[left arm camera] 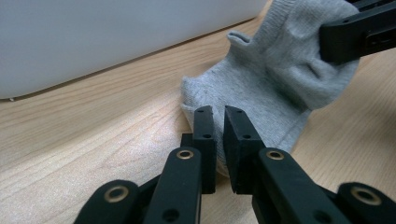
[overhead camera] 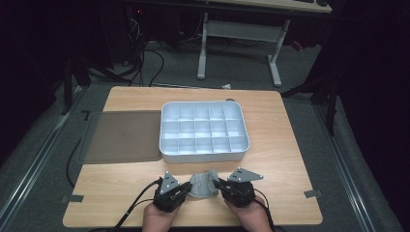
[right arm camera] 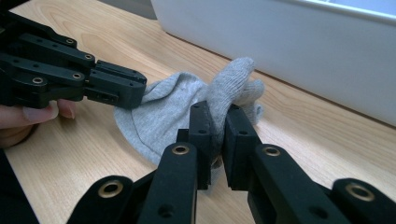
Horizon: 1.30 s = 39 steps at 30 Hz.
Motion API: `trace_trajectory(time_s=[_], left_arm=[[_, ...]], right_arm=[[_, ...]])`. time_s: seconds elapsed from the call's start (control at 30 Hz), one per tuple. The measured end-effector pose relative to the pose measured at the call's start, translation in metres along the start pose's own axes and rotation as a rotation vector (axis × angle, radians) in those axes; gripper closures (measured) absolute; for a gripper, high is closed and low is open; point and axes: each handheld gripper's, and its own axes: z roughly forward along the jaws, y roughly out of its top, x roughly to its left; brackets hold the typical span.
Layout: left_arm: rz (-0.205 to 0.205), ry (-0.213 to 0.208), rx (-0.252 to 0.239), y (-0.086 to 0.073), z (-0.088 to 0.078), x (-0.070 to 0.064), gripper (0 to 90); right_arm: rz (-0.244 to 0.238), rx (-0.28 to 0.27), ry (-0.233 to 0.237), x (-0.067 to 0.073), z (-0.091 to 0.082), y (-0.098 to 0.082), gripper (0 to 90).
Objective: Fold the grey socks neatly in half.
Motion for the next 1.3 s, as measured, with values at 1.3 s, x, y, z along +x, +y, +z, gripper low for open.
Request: trace_trajectory(time_s=[1.3], left_arm=[[-0.008,-0.018,0.021,0.001,0.001,0.001,80.9]], right_arm=[[-0.066,-0.013,0.051,0.029,0.021,0.014,70.2]])
